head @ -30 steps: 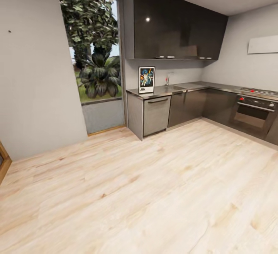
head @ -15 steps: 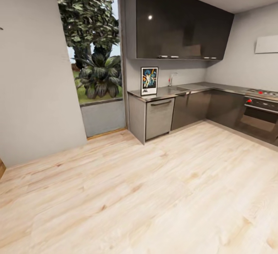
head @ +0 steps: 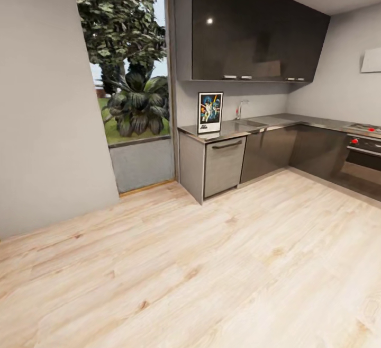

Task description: Pick up the poster from the kitchen countertop and hang it on one of the wall nails in the kitchen.

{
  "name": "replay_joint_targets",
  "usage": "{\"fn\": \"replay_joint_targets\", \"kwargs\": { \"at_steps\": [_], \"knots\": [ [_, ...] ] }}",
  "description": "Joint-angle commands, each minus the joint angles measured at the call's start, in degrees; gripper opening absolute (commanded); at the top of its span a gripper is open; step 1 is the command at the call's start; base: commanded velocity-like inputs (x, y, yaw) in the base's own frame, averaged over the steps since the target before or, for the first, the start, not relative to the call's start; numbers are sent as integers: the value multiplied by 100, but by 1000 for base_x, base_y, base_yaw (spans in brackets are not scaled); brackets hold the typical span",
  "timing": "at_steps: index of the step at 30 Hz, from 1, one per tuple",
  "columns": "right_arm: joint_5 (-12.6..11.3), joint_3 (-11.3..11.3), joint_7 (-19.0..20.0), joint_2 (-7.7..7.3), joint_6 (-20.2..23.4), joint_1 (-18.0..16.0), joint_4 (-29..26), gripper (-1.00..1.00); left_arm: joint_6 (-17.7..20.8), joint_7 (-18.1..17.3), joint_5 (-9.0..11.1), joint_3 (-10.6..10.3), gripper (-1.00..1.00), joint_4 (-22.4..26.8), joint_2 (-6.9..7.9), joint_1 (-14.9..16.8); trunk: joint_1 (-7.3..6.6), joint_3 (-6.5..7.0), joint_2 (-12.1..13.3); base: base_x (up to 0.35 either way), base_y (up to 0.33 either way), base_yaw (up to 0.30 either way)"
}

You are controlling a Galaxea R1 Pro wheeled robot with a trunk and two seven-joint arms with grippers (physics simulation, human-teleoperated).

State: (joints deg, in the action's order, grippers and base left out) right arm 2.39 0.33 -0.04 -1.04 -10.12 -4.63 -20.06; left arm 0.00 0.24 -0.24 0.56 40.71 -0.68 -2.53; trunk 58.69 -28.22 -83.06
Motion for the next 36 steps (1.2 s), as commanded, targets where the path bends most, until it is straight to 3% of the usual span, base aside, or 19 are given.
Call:
{"fn": "replay_joint_targets", "kwargs": {
  "at_steps": [1, 16, 36],
  "knots": [
    [25, 2, -1, -1, -16, -3, 3, 100, 0, 2, -3, 6, 100, 7, -2, -2, 4, -5, -2, 339, 142, 0],
    [25, -6, -5, -1, -16, -3, 2, 100, 0, 2, -3, 7, 100, 7, -2, -2, 4, -5, -2, 339, 142, 96],
    [25, -6, -5, -1, -16, -3, 2, 100, 0, 2, -3, 14, 100, 7, -2, -2, 4, -5, -2, 339, 142, 251]
  ]
}}
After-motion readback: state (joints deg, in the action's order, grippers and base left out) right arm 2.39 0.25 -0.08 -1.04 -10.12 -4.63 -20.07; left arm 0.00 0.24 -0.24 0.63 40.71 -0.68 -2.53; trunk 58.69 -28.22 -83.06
